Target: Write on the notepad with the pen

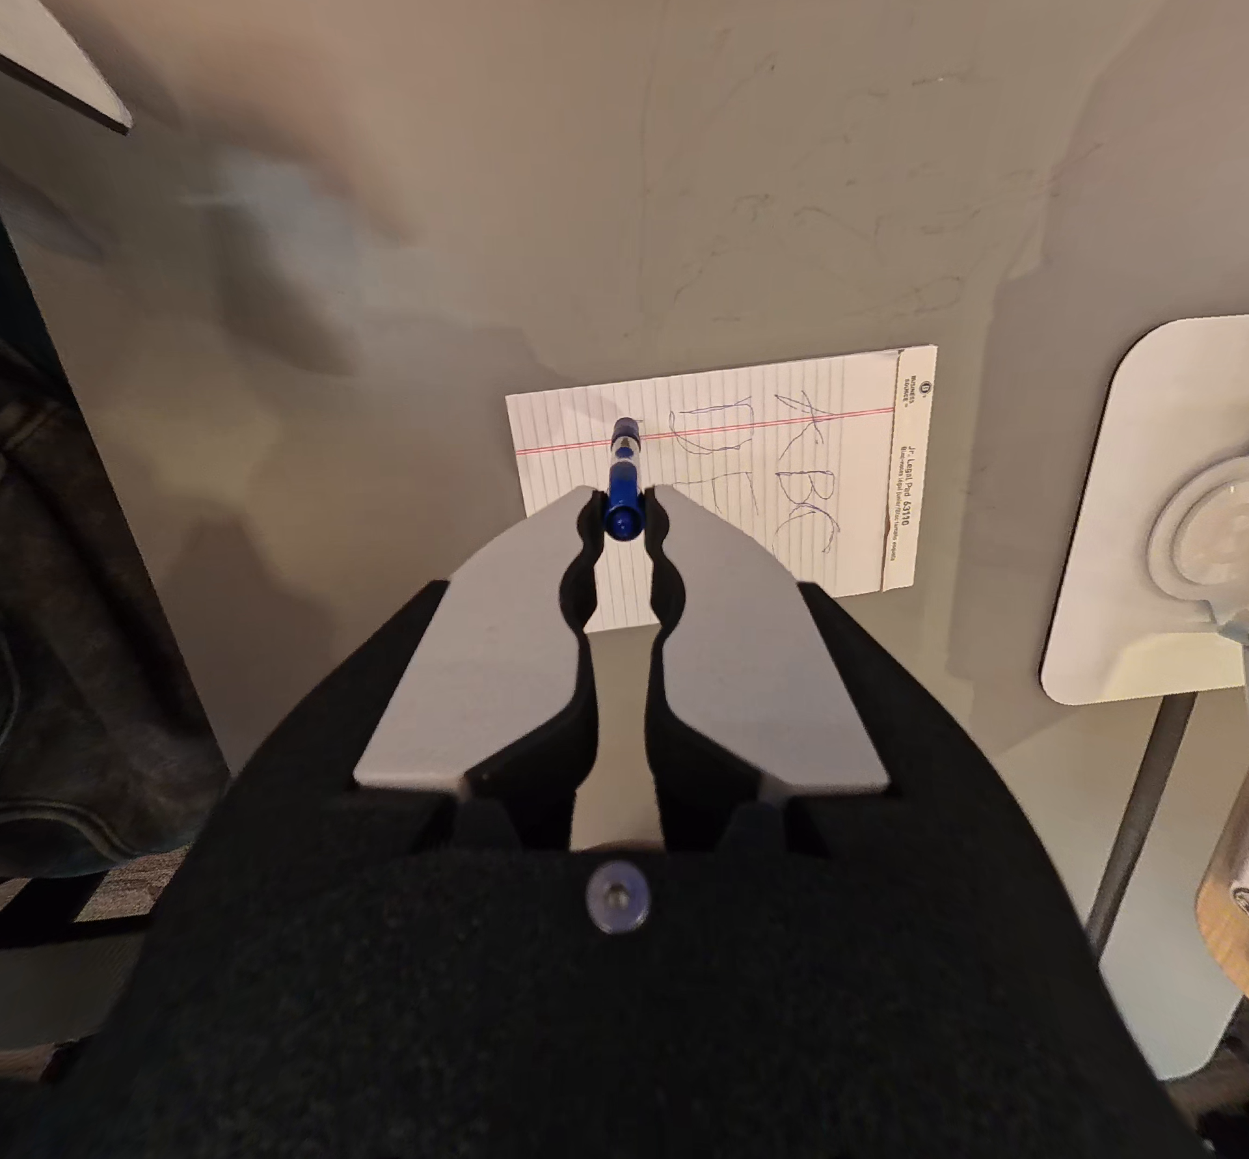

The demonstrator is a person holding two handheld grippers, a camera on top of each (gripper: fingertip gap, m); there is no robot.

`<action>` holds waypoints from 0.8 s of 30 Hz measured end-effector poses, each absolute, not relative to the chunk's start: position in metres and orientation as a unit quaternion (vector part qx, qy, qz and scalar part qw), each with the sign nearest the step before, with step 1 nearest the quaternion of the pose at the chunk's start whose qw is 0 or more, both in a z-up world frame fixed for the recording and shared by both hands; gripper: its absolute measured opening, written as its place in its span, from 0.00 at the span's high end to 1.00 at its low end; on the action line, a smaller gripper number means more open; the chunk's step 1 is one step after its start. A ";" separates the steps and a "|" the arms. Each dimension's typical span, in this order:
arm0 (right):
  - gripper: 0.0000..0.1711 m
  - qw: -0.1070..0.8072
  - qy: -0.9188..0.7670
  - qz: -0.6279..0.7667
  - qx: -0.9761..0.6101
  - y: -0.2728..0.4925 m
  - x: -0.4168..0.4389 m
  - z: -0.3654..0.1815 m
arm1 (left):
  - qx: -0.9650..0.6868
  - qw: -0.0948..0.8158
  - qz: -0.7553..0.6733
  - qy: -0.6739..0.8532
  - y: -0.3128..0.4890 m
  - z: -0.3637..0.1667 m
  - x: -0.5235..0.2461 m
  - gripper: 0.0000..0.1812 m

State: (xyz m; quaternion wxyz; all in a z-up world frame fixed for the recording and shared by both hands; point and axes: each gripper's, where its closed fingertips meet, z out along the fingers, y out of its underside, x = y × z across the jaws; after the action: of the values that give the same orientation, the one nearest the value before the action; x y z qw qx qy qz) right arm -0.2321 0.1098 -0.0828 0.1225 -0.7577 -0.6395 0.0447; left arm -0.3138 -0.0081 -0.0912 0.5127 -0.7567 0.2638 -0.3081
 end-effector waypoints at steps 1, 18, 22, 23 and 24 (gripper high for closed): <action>0.93 0.122 -0.640 0.044 -0.757 0.109 -0.232 -0.083 | -0.756 0.513 -0.308 0.264 -0.008 -0.091 -0.313 0.69; 0.94 0.108 -0.648 0.044 -0.753 0.088 -0.229 -0.083 | -0.755 0.509 -0.311 0.271 -0.012 -0.092 -0.310 0.69; 0.94 0.105 -0.649 0.042 -0.753 0.085 -0.228 -0.083 | -0.755 0.507 -0.311 0.274 -0.013 -0.092 -0.308 0.69; 0.93 0.104 -0.649 0.042 -0.752 0.084 -0.228 -0.083 | -0.755 0.507 -0.312 0.275 -0.014 -0.092 -0.308 0.69; 0.94 0.103 -0.650 0.043 -0.752 0.083 -0.228 -0.083 | -0.755 0.507 -0.312 0.275 -0.014 -0.092 -0.308 0.69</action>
State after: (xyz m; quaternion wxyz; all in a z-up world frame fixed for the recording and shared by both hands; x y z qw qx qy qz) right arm -0.2279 0.0835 -0.0831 0.1033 -0.7518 -0.6498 0.0430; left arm -0.3076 -0.0140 -0.0919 0.5073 -0.7547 0.2754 -0.3118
